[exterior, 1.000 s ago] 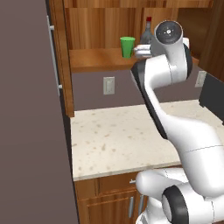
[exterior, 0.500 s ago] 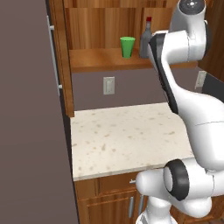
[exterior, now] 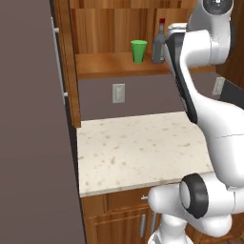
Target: Open the cabinet directly in front. Then move the liquor and the cup to the dining counter with the jar on it.
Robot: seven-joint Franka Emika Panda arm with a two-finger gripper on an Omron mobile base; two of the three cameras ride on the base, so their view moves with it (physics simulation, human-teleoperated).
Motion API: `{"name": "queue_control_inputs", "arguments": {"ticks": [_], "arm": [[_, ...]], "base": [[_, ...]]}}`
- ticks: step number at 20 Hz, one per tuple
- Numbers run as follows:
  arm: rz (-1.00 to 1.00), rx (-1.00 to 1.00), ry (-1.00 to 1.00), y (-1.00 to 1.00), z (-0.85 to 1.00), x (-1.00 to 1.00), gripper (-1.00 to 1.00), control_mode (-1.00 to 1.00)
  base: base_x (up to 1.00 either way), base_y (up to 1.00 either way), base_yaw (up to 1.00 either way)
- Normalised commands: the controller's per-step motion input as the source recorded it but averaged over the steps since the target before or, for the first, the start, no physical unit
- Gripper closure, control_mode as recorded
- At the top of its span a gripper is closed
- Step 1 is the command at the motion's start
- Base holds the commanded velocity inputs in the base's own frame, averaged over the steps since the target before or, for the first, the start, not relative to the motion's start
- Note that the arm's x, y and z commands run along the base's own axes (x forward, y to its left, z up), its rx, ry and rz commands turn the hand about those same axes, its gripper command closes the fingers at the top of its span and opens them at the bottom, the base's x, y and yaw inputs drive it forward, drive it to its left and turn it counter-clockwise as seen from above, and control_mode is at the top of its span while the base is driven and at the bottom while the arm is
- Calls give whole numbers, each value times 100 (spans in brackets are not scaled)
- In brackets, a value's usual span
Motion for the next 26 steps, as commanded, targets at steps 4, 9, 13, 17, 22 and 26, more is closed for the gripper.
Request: {"name": "queue_control_inputs", "arguments": {"ticks": [4,9,13,17,22,26], "arm": [[1,0,-17,0,-3,1,-100,-100],[2,0,1,0,0,12,-100,-100],[7,0,10,16,0,28,-100,-100],[14,1,8,22,0,22,-100,-100],[4,1,0,0,0,4,-100,-100],[0,0,0,0,0,23,-100,-100]], "base": [[0,0,0],[0,0,0],[0,0,0],[0,0,0],[0,0,0],[0,0,0]]}}
